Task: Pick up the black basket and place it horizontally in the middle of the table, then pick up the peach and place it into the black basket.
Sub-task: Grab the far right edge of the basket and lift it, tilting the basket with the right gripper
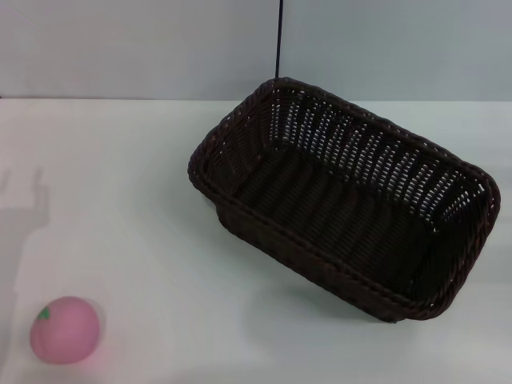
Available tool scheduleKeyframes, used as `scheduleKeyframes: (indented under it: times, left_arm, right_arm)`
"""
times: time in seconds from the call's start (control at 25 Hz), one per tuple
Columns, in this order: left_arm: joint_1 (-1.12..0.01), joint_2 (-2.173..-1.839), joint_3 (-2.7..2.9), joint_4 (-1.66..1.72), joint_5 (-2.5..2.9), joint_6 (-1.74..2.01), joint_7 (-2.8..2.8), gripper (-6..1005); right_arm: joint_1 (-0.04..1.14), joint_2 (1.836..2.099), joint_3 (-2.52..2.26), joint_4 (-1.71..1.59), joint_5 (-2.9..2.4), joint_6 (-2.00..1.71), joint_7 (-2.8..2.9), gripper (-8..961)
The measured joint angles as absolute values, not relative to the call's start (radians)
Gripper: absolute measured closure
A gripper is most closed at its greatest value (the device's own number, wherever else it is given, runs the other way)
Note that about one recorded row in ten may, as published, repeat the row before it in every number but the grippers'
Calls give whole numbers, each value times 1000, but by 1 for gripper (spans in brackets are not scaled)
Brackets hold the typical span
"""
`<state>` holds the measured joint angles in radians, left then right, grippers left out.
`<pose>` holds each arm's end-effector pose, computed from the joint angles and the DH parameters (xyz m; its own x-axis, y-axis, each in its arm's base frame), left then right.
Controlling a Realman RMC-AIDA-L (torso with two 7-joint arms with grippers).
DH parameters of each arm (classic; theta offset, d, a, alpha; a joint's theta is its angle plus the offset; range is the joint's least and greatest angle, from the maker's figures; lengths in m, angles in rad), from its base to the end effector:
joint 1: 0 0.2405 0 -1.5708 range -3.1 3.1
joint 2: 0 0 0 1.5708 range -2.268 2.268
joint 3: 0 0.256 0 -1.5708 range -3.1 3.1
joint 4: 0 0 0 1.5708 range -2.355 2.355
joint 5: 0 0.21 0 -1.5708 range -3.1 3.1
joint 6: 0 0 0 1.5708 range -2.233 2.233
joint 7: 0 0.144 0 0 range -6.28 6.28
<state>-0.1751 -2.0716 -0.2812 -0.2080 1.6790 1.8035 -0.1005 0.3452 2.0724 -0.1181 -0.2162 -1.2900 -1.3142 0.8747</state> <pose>-0.3370 0.2100 0.0267 0.6265 -0.4135 0.6607 0.7288 0.0102 -0.6846 0.3881 0.2921 0.0707 0.3580 0.1091 -0.9273 -0.9307 -0.0384 -0.3638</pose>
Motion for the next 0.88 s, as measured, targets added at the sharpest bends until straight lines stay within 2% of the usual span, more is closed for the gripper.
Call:
scheduleKeyframes:
  times: [0.04,0.32,0.76,0.88]
  left_arm:
    - [-176,-2072,-282,-208,1679,1796,-101,777]
    - [-178,-2072,-282,-209,1678,1778,-101,318]
    - [-178,-2071,-277,-209,1681,1767,-159,139]
    - [-181,-2071,-275,-209,1684,1766,-176,139]
  right_arm:
    - [345,2072,-118,-216,-1290,-1314,875,543]
    - [346,2074,-111,-214,-1290,-1301,874,529]
    - [345,2075,12,-183,-1292,-1313,891,506]
    - [333,2063,-47,-254,-1347,-1352,997,500]
